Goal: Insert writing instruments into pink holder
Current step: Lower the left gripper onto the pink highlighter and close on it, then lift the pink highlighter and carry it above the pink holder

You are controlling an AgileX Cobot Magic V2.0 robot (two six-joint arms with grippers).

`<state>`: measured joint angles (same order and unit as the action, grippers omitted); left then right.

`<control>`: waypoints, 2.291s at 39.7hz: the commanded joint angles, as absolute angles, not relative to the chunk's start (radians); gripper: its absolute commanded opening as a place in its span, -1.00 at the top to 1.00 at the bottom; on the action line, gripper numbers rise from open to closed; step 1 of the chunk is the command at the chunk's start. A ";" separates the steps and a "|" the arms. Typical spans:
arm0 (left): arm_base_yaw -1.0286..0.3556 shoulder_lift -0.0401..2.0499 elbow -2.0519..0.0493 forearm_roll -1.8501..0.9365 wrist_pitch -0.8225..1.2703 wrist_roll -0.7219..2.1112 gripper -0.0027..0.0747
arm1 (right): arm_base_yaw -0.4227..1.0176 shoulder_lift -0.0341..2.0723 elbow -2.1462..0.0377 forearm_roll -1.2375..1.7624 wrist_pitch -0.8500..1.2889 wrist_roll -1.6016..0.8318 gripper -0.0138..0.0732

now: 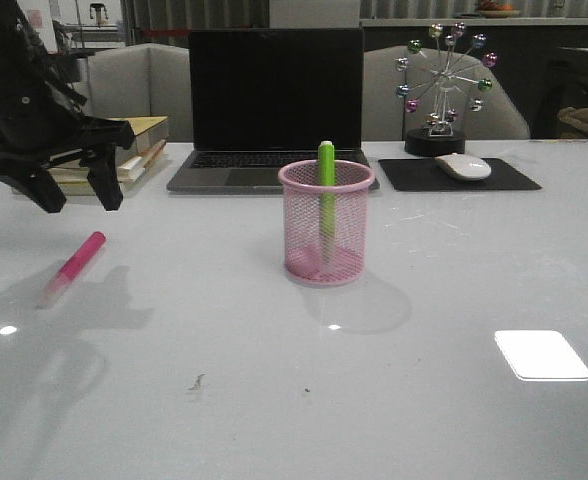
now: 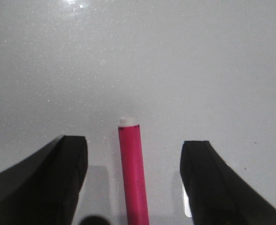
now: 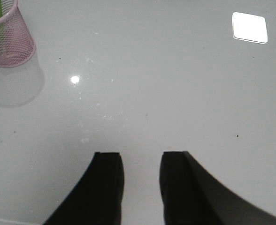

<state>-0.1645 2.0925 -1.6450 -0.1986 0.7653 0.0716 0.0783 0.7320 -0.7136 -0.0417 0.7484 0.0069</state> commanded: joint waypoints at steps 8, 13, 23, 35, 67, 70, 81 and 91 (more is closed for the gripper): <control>-0.171 2.110 -1.710 -0.213 0.734 0.074 -0.33 | 0.073 0.724 -0.744 -0.050 0.688 0.000 -0.08; -0.171 2.143 -1.710 -0.213 0.749 0.074 -0.33 | 0.073 0.724 -0.744 -0.050 0.688 0.000 -0.08; -0.171 2.172 -1.710 -0.213 0.774 0.074 -0.28 | 0.073 0.724 -0.744 -0.050 0.688 0.000 -0.08; -0.171 2.207 -1.710 -0.209 0.876 0.076 0.54 | 0.073 0.724 -0.744 -0.050 0.688 0.000 -0.08; -0.250 2.006 -2.013 -0.488 0.775 0.344 0.69 | 0.073 0.724 -0.744 -0.050 0.688 0.000 -0.08; -0.274 1.973 -2.013 -0.558 0.736 0.399 0.69 | 0.073 0.724 -0.744 -0.050 0.688 0.000 -0.08; -0.407 1.922 -2.013 -0.846 0.556 0.732 0.69 | 0.073 0.724 -0.744 -0.050 0.689 0.000 -0.08; -0.491 1.924 -1.967 -1.138 0.325 0.978 0.69 | 0.073 0.724 -0.744 -0.050 0.689 0.000 -0.08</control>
